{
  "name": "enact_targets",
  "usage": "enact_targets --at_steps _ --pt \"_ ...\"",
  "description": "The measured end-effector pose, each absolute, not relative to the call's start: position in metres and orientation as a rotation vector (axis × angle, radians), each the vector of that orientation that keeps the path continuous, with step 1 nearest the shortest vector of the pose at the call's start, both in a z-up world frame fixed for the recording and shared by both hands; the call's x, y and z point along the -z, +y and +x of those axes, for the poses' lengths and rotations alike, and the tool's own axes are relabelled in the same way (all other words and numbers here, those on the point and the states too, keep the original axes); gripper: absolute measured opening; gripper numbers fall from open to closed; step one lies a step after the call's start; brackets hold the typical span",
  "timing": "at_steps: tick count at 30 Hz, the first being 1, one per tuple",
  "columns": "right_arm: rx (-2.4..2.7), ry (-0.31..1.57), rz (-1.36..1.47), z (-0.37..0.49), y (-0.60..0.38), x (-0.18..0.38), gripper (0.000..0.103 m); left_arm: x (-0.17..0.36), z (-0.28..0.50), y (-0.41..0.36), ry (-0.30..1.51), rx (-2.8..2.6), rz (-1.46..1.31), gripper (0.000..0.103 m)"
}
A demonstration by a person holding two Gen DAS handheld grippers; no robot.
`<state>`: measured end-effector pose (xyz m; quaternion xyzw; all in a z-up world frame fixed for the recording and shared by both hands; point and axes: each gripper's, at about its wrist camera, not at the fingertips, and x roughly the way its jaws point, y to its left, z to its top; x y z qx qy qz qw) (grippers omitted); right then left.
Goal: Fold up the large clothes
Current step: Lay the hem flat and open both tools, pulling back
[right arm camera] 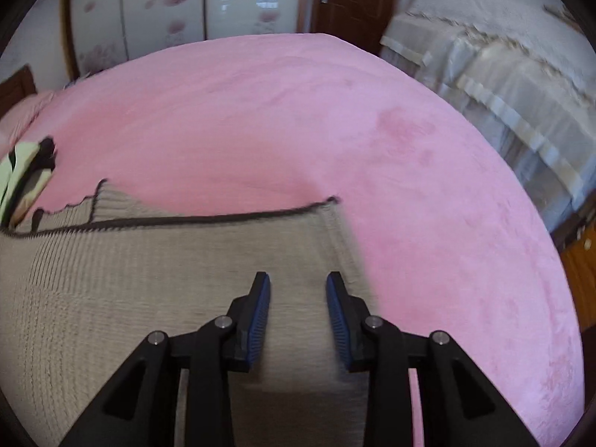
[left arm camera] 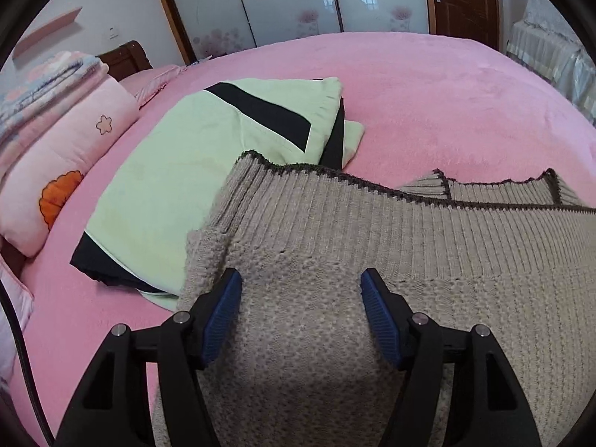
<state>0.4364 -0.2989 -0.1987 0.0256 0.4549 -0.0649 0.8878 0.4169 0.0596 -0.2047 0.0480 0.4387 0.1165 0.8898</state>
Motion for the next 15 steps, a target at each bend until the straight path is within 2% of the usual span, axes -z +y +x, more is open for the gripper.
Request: enact_targets --at_steps 5,8,15 --pt "0.154 0.958 -0.052 0.435 -0.277 0.195 0.031 0.203 0.417 0.058 0.921 -0.231 0.097 0.066" --pt "0.129 0.972 -0.013 0.430 -0.269 0.187 0.031 0.197 0.414 0.058 0.969 -0.199 0.071 0.066" --pt "0.058 0.954 0.072 0.401 -0.263 0.135 0.031 0.148 0.384 0.049 0.983 -0.117 0.033 0.066"
